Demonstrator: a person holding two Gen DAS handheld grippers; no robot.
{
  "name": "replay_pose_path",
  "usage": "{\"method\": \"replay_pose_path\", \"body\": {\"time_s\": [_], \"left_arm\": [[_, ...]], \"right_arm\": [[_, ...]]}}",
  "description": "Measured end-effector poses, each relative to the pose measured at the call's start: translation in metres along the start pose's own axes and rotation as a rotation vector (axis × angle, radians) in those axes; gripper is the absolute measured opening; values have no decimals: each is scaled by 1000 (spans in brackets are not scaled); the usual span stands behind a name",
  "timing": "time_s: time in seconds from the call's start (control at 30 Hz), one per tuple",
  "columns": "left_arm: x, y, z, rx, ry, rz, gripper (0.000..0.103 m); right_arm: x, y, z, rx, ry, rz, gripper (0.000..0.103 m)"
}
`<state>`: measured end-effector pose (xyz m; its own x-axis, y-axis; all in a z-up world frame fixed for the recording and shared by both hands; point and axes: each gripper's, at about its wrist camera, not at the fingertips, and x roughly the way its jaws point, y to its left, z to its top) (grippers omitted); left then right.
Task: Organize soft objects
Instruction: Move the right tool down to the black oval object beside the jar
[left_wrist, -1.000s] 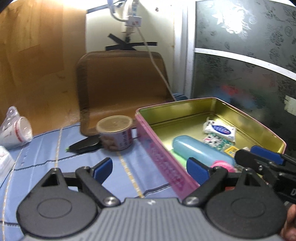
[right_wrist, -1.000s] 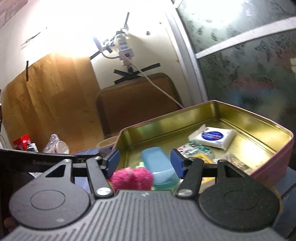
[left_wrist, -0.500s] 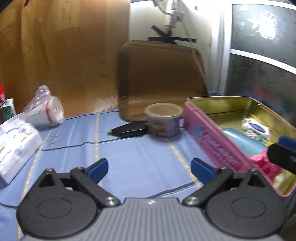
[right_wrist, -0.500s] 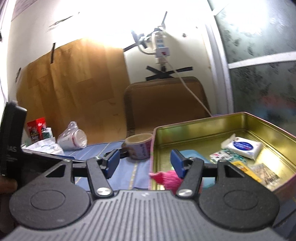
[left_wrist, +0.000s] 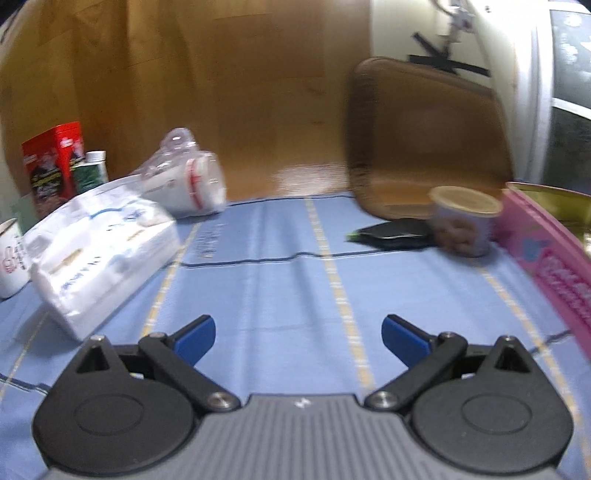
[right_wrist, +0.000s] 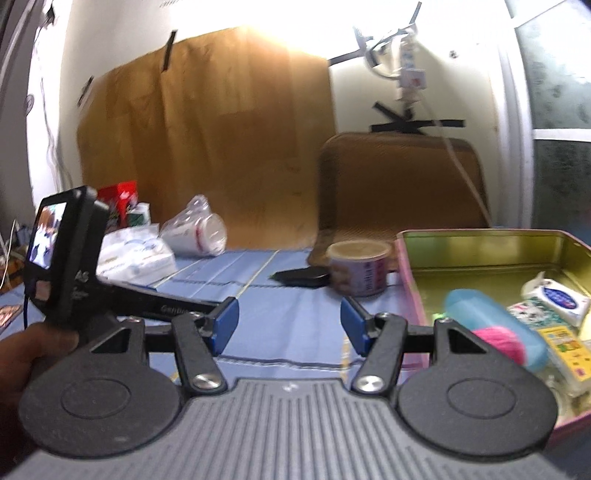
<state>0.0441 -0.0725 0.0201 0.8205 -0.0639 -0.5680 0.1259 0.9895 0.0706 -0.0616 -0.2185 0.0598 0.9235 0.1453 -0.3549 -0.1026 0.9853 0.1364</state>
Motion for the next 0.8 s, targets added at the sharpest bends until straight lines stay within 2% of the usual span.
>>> {"method": "replay_pose_path", "body": {"time_s": [0.1, 0.2, 0.33, 0.47, 0.57, 0.63, 0.7, 0.8], "left_arm": [[7, 20, 0, -2, -17, 68, 101], [14, 45, 0, -61, -15, 94, 101], [22, 76, -3, -211, 7, 40, 101], [21, 90, -5, -276, -14, 14, 101], [18, 91, -6, -281, -29, 10, 102], [17, 88, -6, -268, -39, 8, 102], [18, 87, -5, -258, -40, 8, 102], [19, 88, -5, -263, -31, -2, 102]], "right_arm": [[17, 8, 2, 3, 44, 34, 63], [36, 15, 8, 26, 80, 73, 63], [75, 18, 21, 84, 122, 90, 64], [134, 15, 51, 114, 189, 80, 64], [189, 17, 79, 66, 290, 76, 68], [223, 18, 91, -15, 351, 43, 70], [253, 19, 95, -86, 428, 18, 70], [277, 12, 87, -90, 509, -18, 69]]}}
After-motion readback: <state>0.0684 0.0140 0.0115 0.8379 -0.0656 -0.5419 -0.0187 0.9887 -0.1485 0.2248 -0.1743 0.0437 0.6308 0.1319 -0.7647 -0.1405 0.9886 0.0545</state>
